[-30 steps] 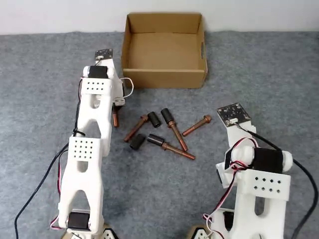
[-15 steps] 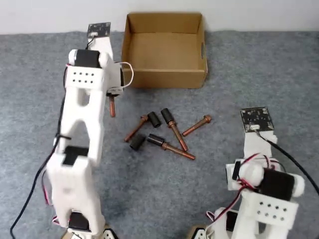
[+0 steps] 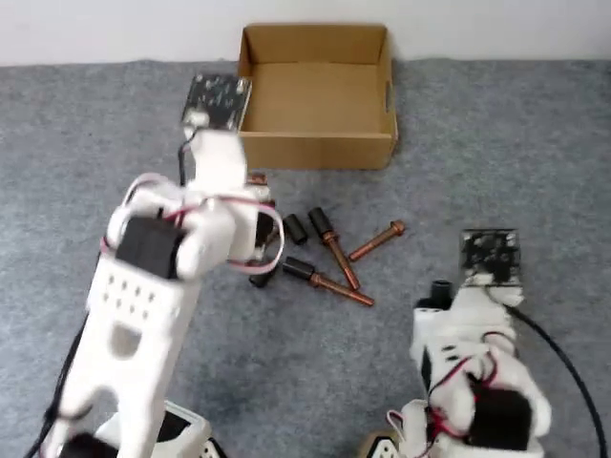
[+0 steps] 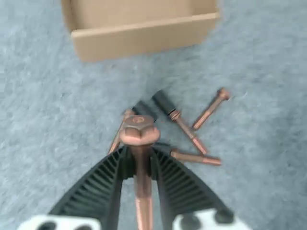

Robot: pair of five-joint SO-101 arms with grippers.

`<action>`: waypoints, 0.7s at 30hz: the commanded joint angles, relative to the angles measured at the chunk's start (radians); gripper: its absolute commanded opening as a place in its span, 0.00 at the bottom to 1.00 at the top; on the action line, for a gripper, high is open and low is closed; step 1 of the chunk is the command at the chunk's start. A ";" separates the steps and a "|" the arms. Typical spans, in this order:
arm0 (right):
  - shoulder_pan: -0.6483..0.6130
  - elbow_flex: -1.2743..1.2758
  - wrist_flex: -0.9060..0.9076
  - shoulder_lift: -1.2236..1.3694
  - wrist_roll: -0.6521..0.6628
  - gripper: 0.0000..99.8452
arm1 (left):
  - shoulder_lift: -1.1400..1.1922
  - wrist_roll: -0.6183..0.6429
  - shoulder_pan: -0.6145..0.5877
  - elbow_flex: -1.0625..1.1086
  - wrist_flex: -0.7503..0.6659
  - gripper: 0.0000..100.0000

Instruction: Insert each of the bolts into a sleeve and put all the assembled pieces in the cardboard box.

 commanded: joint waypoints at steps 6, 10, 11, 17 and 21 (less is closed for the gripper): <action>-0.363 0.160 -0.133 -0.228 -0.101 0.01 | -0.428 -0.009 0.072 0.348 -0.288 0.00; -0.470 0.215 -0.209 -0.283 -0.098 0.01 | -0.572 -0.009 0.106 0.490 -0.414 0.00; -0.490 0.227 -0.226 -0.289 -0.097 0.01 | -0.606 -0.009 0.114 0.524 -0.450 0.00; -0.636 0.267 -0.297 -0.292 -0.095 0.01 | -0.795 -0.008 0.186 0.707 -0.660 0.00; -0.690 0.270 -0.344 -0.292 -0.095 0.01 | -0.890 -0.003 0.233 0.819 -0.718 0.00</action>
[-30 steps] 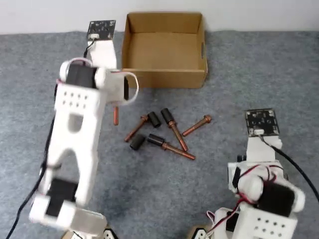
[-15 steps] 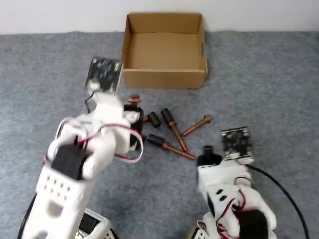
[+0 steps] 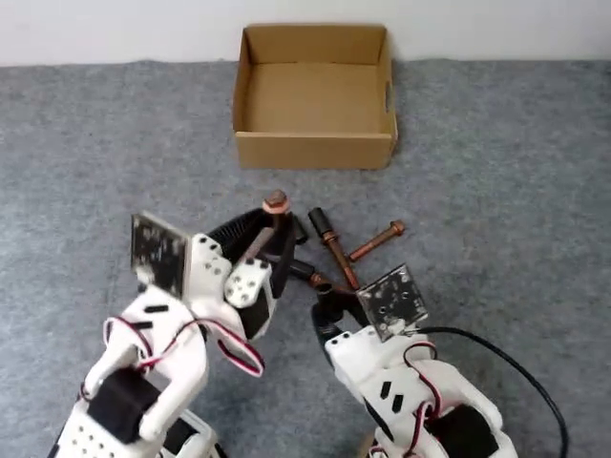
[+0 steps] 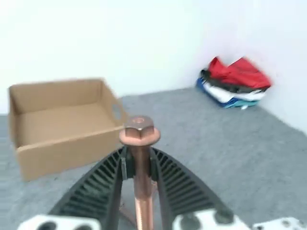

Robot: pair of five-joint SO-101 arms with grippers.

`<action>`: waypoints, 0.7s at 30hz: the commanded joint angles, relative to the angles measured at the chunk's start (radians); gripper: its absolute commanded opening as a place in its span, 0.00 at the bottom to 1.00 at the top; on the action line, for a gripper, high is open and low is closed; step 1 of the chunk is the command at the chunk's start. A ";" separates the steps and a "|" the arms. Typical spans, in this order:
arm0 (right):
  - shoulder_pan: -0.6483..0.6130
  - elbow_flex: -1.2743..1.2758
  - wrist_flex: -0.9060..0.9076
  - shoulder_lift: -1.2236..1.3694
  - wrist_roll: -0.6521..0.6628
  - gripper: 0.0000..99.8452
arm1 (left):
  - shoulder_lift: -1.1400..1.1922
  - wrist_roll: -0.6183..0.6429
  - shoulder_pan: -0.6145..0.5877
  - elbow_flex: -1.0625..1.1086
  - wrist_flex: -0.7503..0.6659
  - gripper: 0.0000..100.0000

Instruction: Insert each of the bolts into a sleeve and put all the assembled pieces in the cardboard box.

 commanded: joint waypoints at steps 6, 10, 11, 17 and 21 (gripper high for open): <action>-0.042 -0.009 -0.128 -0.008 -0.005 0.01 | -0.155 0.002 0.060 0.096 -0.068 0.00; -0.042 -0.008 -0.133 -0.008 0.048 0.01 | -0.158 0.084 0.061 0.093 -0.064 0.00; -0.042 -0.008 -0.133 -0.008 0.063 0.01 | -0.158 0.092 0.061 0.094 -0.063 0.00; -0.039 -0.012 -0.142 -0.010 0.112 0.01 | -0.158 0.094 0.077 0.093 -0.029 0.00; -0.039 -0.009 -0.223 -0.008 0.140 0.01 | -0.158 0.132 0.077 0.094 -0.018 0.00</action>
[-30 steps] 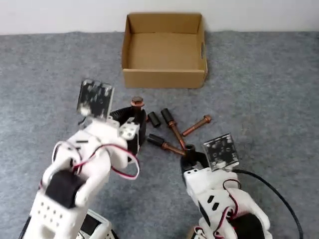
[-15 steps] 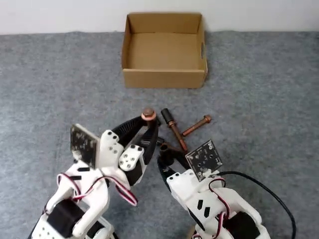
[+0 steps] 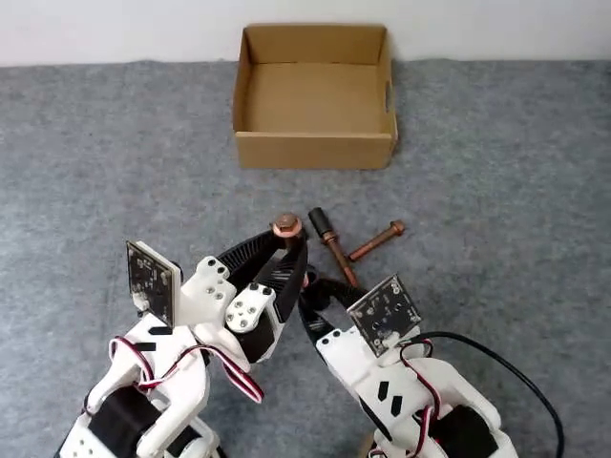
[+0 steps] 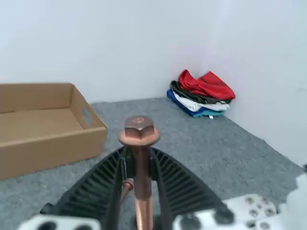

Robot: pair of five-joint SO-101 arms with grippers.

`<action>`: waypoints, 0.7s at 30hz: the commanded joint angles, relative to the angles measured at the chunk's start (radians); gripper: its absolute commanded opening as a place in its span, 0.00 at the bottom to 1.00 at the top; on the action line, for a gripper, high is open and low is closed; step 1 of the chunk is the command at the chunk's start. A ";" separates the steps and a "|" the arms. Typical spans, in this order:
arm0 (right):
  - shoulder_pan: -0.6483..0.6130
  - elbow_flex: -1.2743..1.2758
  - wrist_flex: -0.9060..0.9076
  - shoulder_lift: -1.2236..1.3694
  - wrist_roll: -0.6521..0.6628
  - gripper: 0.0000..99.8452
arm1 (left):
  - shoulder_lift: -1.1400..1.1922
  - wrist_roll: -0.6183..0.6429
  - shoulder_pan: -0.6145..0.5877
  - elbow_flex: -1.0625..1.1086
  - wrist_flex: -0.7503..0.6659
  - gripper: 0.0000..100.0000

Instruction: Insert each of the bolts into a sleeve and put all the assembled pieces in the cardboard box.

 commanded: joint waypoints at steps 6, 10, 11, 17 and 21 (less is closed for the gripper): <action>-0.008 -0.014 -0.070 -0.005 0.049 0.01 | -0.020 0.037 -0.003 -0.007 -0.002 0.00; -0.010 -0.014 -0.070 -0.005 0.049 0.01 | -0.020 0.037 -0.057 -0.005 -0.052 0.00; -0.010 -0.014 -0.070 -0.005 0.049 0.01 | -0.020 0.037 -0.061 -0.005 -0.060 0.00; -0.010 -0.012 -0.071 -0.005 0.049 0.01 | -0.018 0.038 -0.063 -0.004 -0.064 0.00; -0.010 -0.011 -0.073 -0.005 0.049 0.01 | -0.017 0.038 -0.063 -0.002 -0.066 0.00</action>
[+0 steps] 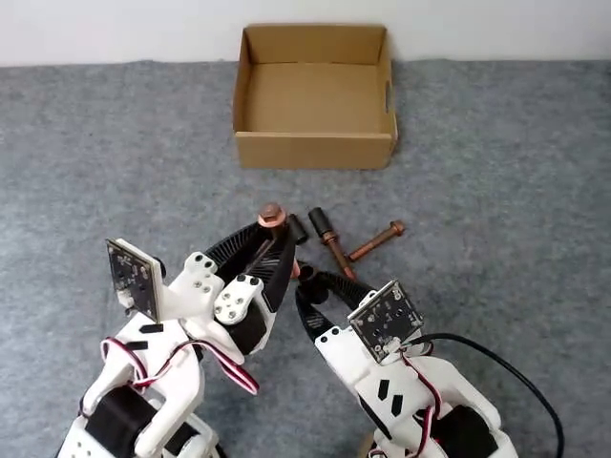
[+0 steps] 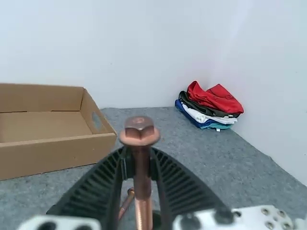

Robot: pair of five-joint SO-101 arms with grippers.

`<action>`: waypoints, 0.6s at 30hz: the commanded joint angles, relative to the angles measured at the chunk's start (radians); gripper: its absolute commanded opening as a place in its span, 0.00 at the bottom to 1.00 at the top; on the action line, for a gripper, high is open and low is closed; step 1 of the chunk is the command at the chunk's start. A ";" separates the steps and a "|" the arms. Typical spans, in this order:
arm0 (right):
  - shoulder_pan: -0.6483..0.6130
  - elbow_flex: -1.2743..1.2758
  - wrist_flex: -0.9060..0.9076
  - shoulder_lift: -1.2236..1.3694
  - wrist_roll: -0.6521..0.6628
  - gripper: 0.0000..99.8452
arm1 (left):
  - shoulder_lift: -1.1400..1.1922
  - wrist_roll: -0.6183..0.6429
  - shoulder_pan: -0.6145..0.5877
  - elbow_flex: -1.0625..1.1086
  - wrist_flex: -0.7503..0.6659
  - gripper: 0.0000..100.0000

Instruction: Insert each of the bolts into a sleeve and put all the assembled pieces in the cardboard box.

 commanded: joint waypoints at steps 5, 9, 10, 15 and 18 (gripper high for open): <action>-0.012 -0.011 -0.036 -0.007 0.009 0.01 | -0.006 0.005 -0.006 0.015 -0.089 0.00; -0.012 -0.011 -0.036 -0.007 0.009 0.01 | -0.006 0.005 -0.005 0.031 -0.095 0.00; -0.012 -0.011 -0.036 -0.007 0.009 0.01 | -0.006 0.005 -0.005 0.036 -0.095 0.00; -0.012 -0.009 -0.036 -0.007 0.009 0.01 | -0.005 0.023 0.032 0.041 -0.101 0.00; -0.012 -0.009 -0.036 -0.007 0.009 0.01 | -0.005 0.023 0.035 0.070 -0.101 0.00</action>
